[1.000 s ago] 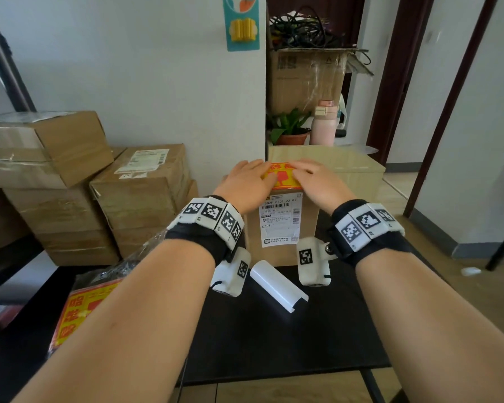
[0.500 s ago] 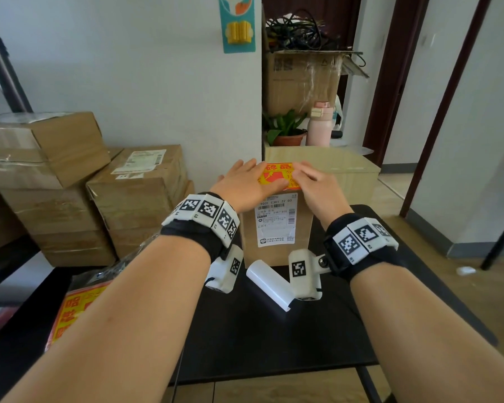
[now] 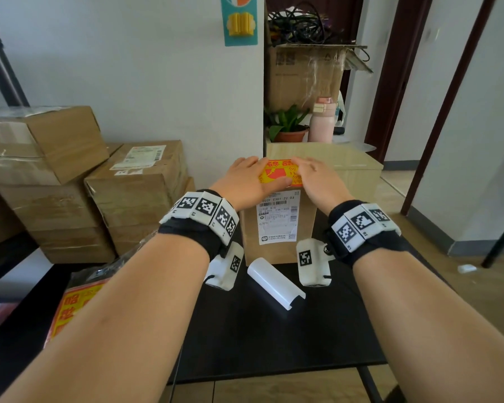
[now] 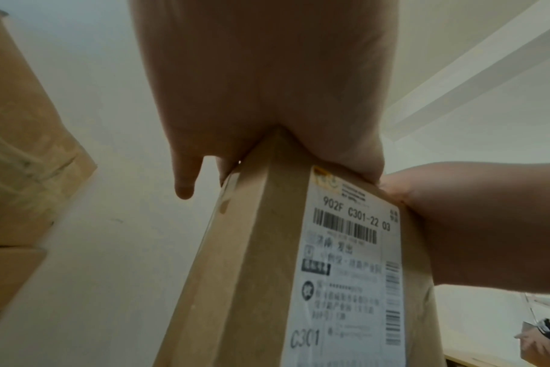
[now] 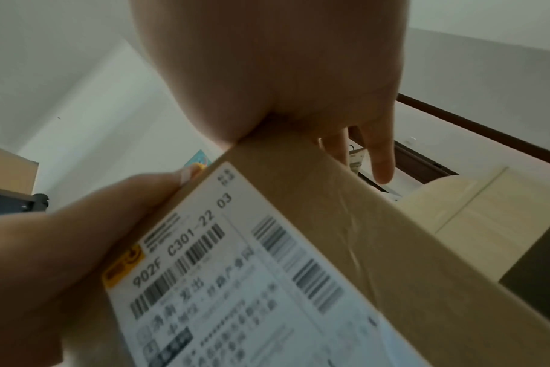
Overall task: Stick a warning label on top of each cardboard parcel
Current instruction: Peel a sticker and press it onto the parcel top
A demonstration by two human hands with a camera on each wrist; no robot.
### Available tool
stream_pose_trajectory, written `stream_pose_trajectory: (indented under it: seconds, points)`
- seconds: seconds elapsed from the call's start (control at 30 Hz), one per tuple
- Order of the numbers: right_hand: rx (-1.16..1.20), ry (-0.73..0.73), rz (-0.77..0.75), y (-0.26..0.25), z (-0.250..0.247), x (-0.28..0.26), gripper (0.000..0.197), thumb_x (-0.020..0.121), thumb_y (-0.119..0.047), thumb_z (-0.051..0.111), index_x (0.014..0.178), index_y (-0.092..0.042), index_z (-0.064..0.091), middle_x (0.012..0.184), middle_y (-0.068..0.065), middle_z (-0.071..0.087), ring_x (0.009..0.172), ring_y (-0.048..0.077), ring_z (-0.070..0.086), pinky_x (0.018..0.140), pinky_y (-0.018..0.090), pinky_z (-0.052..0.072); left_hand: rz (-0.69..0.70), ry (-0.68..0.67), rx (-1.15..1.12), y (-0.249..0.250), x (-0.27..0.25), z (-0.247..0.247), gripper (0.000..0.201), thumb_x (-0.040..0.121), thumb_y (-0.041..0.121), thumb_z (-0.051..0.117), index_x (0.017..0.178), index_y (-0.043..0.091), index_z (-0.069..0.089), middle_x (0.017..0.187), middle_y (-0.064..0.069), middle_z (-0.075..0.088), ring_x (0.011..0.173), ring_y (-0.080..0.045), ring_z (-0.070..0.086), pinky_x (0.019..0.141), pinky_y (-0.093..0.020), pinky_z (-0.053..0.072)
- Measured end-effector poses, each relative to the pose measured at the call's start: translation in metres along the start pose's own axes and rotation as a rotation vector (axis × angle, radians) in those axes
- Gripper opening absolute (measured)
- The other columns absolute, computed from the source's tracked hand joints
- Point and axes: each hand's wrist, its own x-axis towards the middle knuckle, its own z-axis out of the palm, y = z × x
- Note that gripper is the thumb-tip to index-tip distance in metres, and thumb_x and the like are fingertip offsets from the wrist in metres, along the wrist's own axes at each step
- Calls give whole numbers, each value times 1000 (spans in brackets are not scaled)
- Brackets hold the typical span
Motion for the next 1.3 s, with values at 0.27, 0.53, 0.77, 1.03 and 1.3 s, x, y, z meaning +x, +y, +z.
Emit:
stream_pose_trajectory:
  seconds: [0.27,0.53,0.77,1.03,1.3]
  points:
    - [369,92,9,6,7,-15,33,104,-28,37,128,-27,60,99,-7,67,97,14,62,90,31,48,-30,-56,-24,3,-6,-6,77,93,63,34,151,14,24,160,-10,16,148,-26,6,118,-38,6]
    - [361,42,16,9,5,-16,40,104,-30,41,142,-23,49,121,-10,52,108,3,51,81,15,39,-22,-64,-36,8,-9,-10,75,91,60,46,147,12,31,156,-12,25,146,-25,14,117,-35,8]
    - [244,31,-10,7,1,-17,41,106,-33,34,144,-24,44,120,-8,54,92,-6,51,74,12,38,0,-115,-19,9,-14,-14,91,83,56,63,152,14,20,160,-9,15,149,-23,4,118,-36,2]
    - [204,196,-103,9,1,-24,32,99,-30,52,127,-20,64,122,-4,66,110,9,59,96,29,48,-70,-41,-156,-6,8,-1,55,100,52,30,139,14,39,140,-8,42,139,-30,28,112,-41,26]
    - [392,175,-52,8,-1,-35,33,93,-22,62,126,-19,65,117,-13,64,109,2,58,97,21,45,-72,184,-196,-8,5,13,47,96,51,43,128,17,47,118,0,49,111,-17,44,90,-31,39]
